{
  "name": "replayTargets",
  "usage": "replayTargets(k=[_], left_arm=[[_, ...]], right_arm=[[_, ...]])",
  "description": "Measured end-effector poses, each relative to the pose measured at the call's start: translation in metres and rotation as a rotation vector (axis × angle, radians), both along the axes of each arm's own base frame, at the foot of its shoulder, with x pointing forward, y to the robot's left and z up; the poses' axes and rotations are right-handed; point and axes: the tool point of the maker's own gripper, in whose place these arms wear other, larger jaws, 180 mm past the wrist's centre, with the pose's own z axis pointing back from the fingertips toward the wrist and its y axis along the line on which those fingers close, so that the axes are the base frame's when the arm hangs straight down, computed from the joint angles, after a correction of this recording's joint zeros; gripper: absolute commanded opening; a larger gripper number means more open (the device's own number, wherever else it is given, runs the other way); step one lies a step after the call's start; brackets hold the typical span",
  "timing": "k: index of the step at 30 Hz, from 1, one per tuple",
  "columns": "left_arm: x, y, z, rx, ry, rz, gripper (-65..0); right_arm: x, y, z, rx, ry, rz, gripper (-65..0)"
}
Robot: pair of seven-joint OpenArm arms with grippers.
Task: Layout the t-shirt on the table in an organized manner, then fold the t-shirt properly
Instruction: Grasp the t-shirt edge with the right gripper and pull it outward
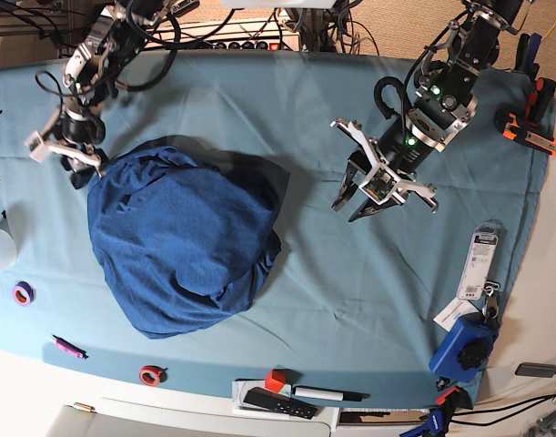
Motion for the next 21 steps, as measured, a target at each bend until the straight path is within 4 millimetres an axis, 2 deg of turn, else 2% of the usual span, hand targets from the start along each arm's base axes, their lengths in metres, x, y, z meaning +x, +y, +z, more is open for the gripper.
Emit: replayTargets(k=[2,4,8,13,15,17,18,21], left_arm=[[0.0,0.001,-0.004,0.012,0.016,0.004,-47.3],[-0.001,0.002,-0.005,0.018,0.023,0.005,-47.3],[-0.001,0.002,-0.005,0.017,0.023,0.005,-47.3],[0.0,0.002,-0.005,0.016,0.023,0.008,-47.3],[0.0,0.002,-0.005,0.016,0.023,0.008,-47.3],[0.0,0.002,-0.005,0.016,0.023,0.008,-47.3],[0.0,0.002,-0.005,0.016,0.023,0.008,-47.3],[0.0,0.002,-0.005,0.016,0.023,0.008,-47.3]], right_arm=[[0.006,0.002,-0.01,0.031,0.008,-0.004,-37.1],[0.015,0.004,-0.011,0.049,-0.003,-0.003,-37.1],[0.034,0.011,-0.01,0.084,-0.016,0.031,-37.1],[0.043,0.014,-0.006,0.099,-0.023,0.043,-38.2],[0.043,0.015,-0.006,0.103,-0.027,0.042,-47.9],[0.042,0.015,-0.007,0.108,-0.024,0.043,-62.9],[0.041,0.015,-0.009,0.11,-0.018,0.044,-65.0],[0.04,0.016,-0.011,0.116,-0.001,0.053,-65.0]])
